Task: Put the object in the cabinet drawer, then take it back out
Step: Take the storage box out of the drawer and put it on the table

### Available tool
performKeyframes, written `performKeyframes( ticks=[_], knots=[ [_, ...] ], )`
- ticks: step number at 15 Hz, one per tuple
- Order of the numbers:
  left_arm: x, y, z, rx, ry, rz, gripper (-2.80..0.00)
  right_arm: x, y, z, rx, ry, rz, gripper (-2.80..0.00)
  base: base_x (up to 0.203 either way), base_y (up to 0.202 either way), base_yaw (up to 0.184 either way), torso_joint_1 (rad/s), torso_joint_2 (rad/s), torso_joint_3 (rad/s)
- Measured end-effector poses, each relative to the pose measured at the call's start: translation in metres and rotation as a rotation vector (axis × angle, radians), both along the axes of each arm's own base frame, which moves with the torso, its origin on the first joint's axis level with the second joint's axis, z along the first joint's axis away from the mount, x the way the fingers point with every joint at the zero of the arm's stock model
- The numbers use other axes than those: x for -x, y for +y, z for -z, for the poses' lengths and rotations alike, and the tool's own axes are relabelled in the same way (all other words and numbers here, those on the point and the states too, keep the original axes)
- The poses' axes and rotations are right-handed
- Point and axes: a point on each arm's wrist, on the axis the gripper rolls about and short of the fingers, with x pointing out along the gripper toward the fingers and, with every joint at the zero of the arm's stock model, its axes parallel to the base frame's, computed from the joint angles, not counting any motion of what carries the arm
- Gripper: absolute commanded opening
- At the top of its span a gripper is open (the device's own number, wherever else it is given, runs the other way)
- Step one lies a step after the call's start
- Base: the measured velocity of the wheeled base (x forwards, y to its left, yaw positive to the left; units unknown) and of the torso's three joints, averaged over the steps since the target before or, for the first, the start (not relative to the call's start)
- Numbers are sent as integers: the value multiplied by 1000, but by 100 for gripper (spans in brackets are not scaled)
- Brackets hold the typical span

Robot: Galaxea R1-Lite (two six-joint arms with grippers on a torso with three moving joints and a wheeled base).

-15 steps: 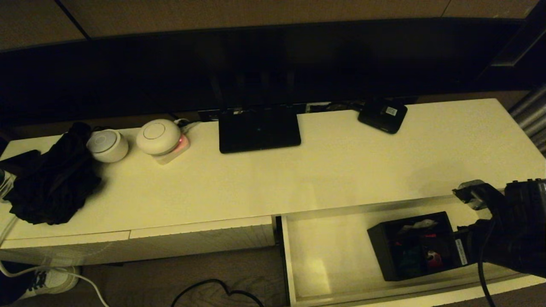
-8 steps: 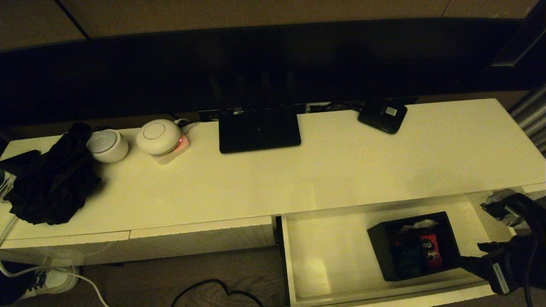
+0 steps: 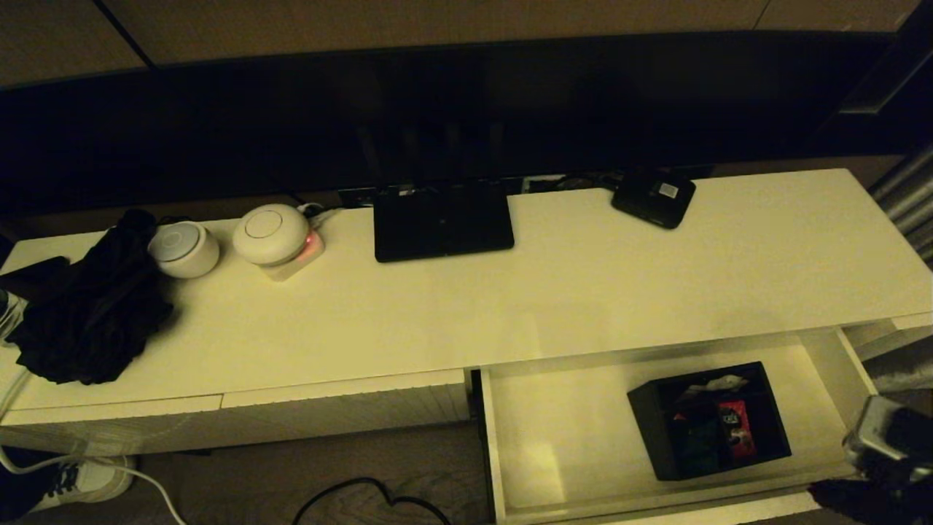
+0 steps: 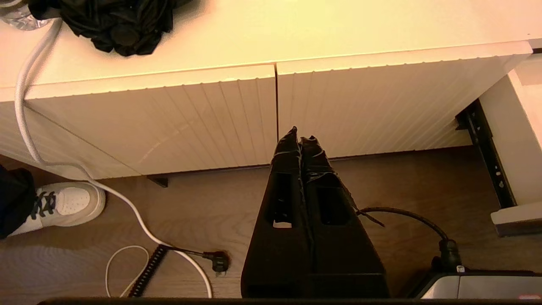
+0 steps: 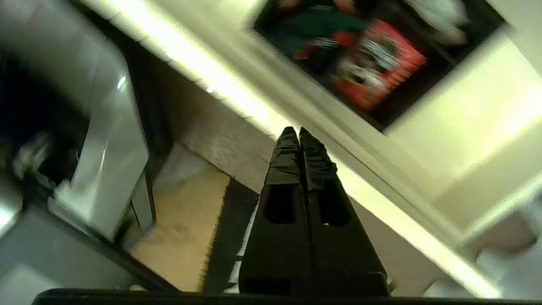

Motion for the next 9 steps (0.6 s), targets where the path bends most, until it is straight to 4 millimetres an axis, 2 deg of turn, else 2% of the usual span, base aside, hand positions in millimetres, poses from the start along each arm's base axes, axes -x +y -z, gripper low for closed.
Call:
performKeyframes(
  ticks=[4, 9],
  knots=[
    [0, 0, 0, 0, 0, 0, -280, 11, 13, 15, 60, 44, -192, -280, 0, 0, 0, 0, 0, 0],
    [0, 0, 0, 0, 0, -1, -280, 15, 30, 31, 106, 163, -347, -280, 0, 0, 0, 0, 0, 0]
  ],
)
